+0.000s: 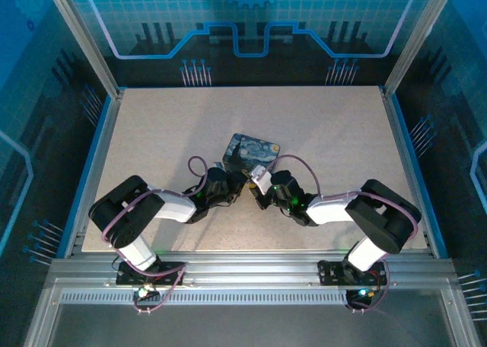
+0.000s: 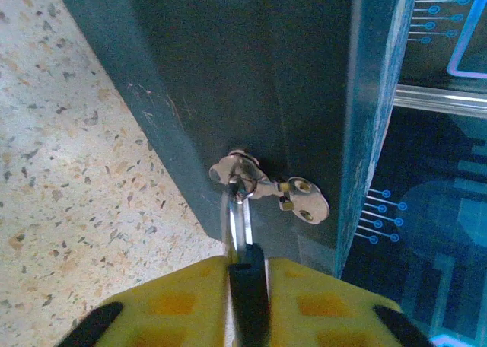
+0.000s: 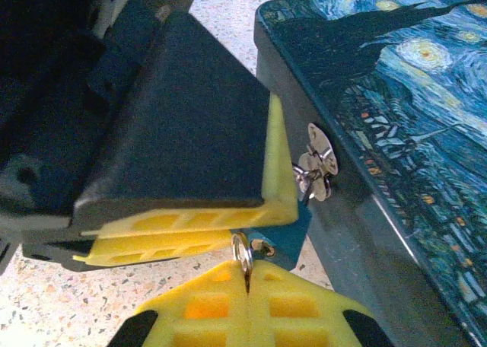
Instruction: Unlock the padlock with the key
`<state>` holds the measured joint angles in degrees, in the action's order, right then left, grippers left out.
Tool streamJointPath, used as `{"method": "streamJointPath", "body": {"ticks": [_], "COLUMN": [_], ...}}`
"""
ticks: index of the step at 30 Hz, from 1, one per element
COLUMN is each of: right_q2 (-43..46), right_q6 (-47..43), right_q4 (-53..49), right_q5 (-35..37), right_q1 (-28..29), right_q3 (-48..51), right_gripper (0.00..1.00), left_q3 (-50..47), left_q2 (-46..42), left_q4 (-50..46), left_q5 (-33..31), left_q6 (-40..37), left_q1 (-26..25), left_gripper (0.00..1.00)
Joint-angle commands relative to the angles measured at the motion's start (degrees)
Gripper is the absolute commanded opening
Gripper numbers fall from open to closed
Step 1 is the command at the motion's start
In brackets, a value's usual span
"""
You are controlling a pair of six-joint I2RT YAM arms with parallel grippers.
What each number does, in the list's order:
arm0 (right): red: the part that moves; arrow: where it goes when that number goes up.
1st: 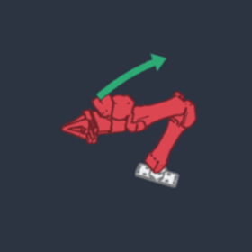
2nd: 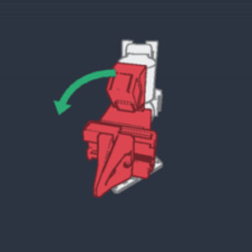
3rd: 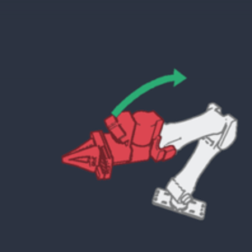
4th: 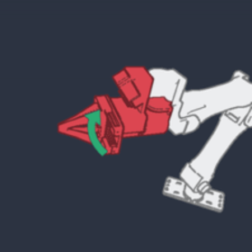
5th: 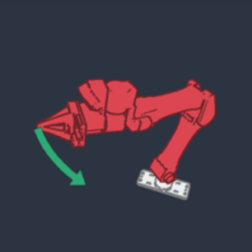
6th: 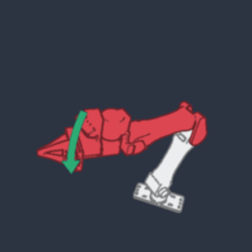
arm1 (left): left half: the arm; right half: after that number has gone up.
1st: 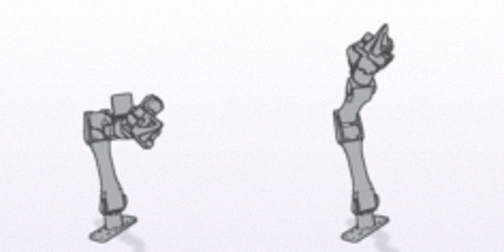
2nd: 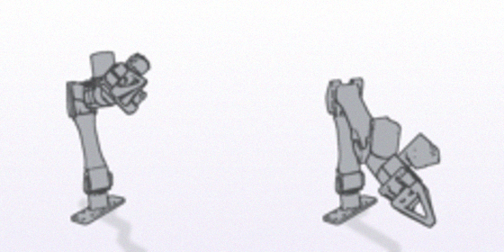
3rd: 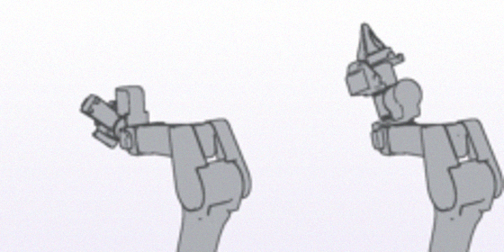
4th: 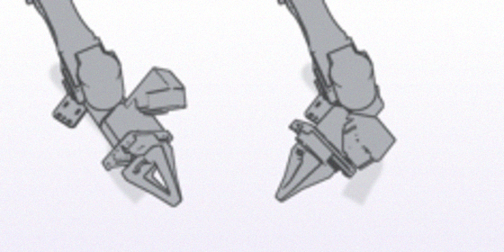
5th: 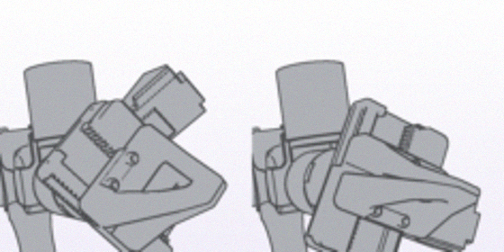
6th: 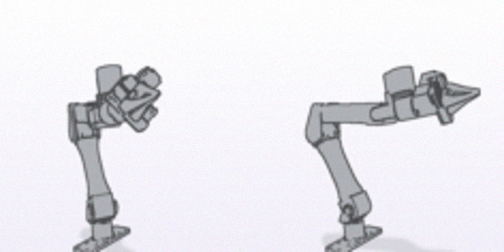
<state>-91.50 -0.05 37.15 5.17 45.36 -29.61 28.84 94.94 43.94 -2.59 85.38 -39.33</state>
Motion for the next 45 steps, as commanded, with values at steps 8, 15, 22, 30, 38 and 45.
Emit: {"method": "streamJointPath", "body": {"ticks": [8,15,22,30,38,45], "right_q2": [2.36,5.90,8.05,6.16,0.50,-1.98], "right_q6": [5.44,13.48,19.43,22.79,23.46,22.83], "right_q4": [-0.60,-5.80,-13.40,-14.92,-15.36,-14.41], "right_q5": [-7.73,-18.29,-26.47,-32.56,-37.56,-37.85], "right_q1": [-5.75,-12.33,-18.87,-24.07,-27.15,-27.54], "right_q3": [2.79,2.80,1.84,2.34,0.82,0.25], "right_gripper": [0.00,0.00,0.00,0.00,0.00,0.00], "left_q3": [1.13,1.06,0.95,3.06,8.68,15.77], "left_q2": [-3.12,-8.84,-12.98,-16.85,-15.57,-10.94], "left_q4": [-2.78,-10.36,-15.22,-23.99,-31.15,-37.39], "left_q5": [-0.10,-2.95,-5.35,-7.25,0.89,3.17], "left_q6": [-2.99,-7.46,-11.22,-16.63,-25.01,-32.33], "left_q1": [-1.08,-0.86,-0.54,1.72,9.21,11.07], "left_gripper": [0.41,0.49,0.53,0.63,0.71,0.71]}}
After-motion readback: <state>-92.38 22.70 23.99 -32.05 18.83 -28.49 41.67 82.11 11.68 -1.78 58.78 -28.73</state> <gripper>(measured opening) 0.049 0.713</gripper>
